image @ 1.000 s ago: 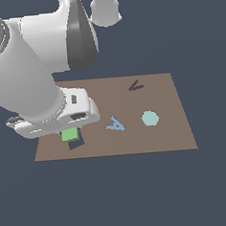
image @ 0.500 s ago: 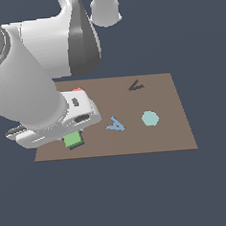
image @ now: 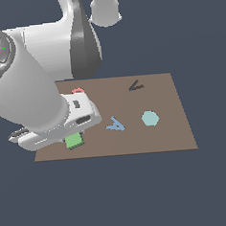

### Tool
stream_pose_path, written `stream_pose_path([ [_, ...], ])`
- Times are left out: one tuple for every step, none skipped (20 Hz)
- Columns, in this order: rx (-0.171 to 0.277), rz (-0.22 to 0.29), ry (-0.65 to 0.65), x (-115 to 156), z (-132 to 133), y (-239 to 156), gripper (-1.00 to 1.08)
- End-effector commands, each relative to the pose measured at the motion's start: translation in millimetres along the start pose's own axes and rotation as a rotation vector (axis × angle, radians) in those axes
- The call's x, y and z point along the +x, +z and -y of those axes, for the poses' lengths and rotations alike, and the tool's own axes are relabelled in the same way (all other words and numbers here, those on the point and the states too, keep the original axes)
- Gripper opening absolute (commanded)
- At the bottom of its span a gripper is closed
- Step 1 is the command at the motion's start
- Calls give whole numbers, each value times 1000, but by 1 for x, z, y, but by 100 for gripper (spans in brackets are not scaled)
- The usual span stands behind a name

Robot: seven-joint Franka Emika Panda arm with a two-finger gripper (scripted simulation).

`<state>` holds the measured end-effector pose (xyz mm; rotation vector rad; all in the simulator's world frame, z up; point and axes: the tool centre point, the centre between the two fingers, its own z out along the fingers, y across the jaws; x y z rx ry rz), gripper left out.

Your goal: Insert a designated object into the corresponding slot on a board.

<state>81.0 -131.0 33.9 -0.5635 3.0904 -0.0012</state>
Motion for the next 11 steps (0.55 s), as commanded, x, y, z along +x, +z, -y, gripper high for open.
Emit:
stream_pose_path([
  [0,0,-2,0,0,3,-100],
  [0,0,-2,0,0,3,100],
  [0,0,-2,0,0,3,100],
  [0,0,-2,0,0,3,100],
  [0,0,-2,0,0,3,100],
  [0,0,-2,0,0,3,100],
  [0,0,-2,0,0,3,100],
  [0,0,-2,0,0,3,100],
  [0,0,-2,0,0,3,100],
  [0,0,-2,0,0,3,100],
  [0,0,-2,0,0,3,100],
])
